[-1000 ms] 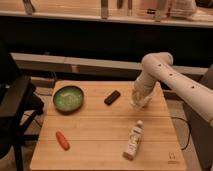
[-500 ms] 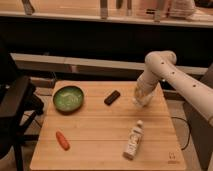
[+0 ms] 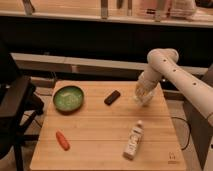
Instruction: Place the white sponge in the ceramic cup
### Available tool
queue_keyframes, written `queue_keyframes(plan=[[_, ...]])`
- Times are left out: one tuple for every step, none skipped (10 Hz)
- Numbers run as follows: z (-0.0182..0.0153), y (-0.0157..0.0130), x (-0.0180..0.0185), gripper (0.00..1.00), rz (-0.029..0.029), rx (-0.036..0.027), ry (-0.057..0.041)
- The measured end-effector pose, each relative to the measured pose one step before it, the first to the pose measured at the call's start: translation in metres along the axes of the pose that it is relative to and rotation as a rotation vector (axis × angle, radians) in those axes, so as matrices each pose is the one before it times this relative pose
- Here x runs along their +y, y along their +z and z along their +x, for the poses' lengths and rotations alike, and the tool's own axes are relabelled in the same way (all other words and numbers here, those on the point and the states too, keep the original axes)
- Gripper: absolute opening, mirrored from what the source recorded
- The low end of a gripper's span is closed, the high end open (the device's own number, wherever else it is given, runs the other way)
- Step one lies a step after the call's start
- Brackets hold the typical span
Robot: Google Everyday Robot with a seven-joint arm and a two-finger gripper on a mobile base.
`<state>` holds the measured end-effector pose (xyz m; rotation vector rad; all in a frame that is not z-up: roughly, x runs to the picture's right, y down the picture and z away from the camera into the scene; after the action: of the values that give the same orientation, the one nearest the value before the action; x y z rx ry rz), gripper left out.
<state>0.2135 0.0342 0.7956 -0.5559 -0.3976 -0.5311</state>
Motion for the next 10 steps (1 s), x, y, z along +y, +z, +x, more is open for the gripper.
queue_keyframes(plan=[[0.00617,-0.00127,0.00303,0.0,0.00434,-0.00073,0.00936],[0.00155,-0.00008,-0.00082,0.0,0.00284,-0.00159,0.00401],[0.00041,0.00042,-0.00137,0.0,0.0013,-0.00159,0.00008],[-0.00005,-0.00054,-0.00156,0.0,0.00252,-0.00087,-0.00208],[0.00336,-0.00088,-0.00037,0.0,0.00305,0.0016,0.00401],[0.00352,-0.00224,-0.00092,0.0,0.00189,0.00149,0.00286],[0.0034,-0.00155,-0.0014,0.0,0.00052,0.00111,0.00164],[0.00033,0.00005,-0.00146,0.0,-0.00018,-0.00181,-0.0004],[0.00139,0.00108,-0.00134,0.0,0.0028,-0.0018,0.00223],[0.00095,-0.00025,-0.00018,0.0,0.00316,-0.00007,0.00083]])
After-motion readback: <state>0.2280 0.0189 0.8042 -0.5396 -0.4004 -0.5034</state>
